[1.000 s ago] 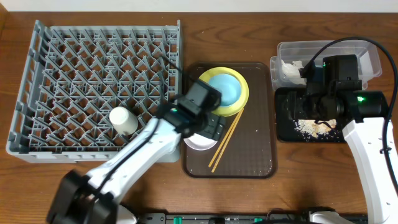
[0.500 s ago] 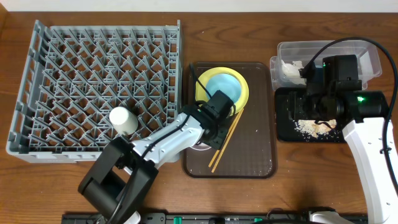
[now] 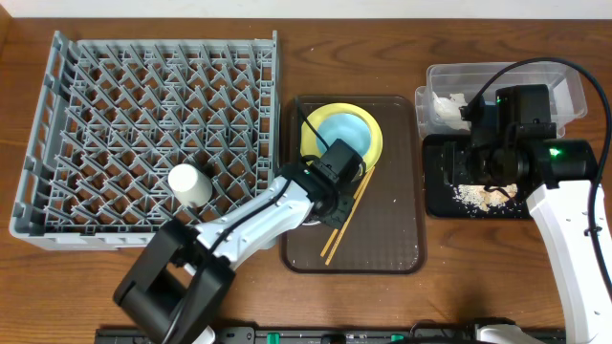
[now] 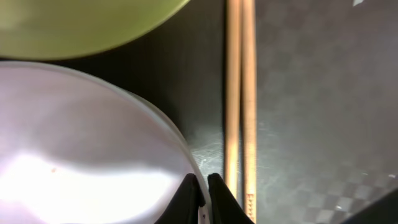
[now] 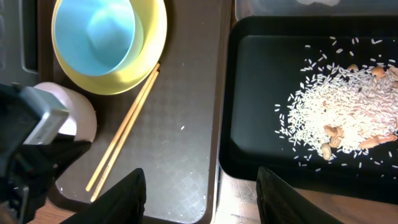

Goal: Sort waste into correct bins and load items into the dishwasher rack
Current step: 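Grasp the pink cup with the left gripper and lift it toward the rack, then set the pink cup on its side in the rear of the rack, release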

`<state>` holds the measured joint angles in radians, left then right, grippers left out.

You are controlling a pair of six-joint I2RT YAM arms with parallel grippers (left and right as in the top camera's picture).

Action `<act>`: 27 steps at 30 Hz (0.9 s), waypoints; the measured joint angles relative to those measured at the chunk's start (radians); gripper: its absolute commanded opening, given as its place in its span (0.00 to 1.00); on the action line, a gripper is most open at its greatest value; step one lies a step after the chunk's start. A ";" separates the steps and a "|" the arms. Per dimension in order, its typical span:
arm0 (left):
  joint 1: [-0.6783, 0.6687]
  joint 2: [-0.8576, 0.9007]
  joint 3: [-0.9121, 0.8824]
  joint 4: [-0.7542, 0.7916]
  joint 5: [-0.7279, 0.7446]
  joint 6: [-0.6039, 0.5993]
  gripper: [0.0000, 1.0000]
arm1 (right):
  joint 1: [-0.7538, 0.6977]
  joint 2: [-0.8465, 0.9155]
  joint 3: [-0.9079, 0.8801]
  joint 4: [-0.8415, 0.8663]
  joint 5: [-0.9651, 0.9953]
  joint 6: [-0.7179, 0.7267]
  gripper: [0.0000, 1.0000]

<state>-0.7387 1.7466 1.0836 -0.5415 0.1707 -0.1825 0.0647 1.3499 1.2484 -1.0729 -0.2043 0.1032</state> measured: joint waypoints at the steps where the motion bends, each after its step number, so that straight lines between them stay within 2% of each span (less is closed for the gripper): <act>1: 0.000 -0.012 0.000 -0.001 0.001 0.000 0.06 | 0.000 0.000 0.000 -0.001 0.001 0.000 0.55; 6: -0.002 -0.089 0.000 -0.023 0.028 0.000 0.06 | 0.000 0.000 0.000 -0.002 0.004 0.000 0.55; 14: 0.047 -0.340 0.014 -0.030 0.090 0.000 0.06 | 0.000 0.000 0.000 -0.002 0.014 0.000 0.55; 19: 0.202 -0.403 0.119 -0.092 0.107 0.000 0.06 | 0.000 0.000 0.000 -0.002 0.018 0.000 0.56; 27: 0.438 -0.348 0.300 -0.118 0.127 0.008 0.06 | 0.000 0.000 0.000 -0.002 0.019 0.000 0.56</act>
<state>-0.3012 1.3991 1.3834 -0.6598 0.2977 -0.1749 0.0647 1.3499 1.2484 -1.0748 -0.1856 0.1032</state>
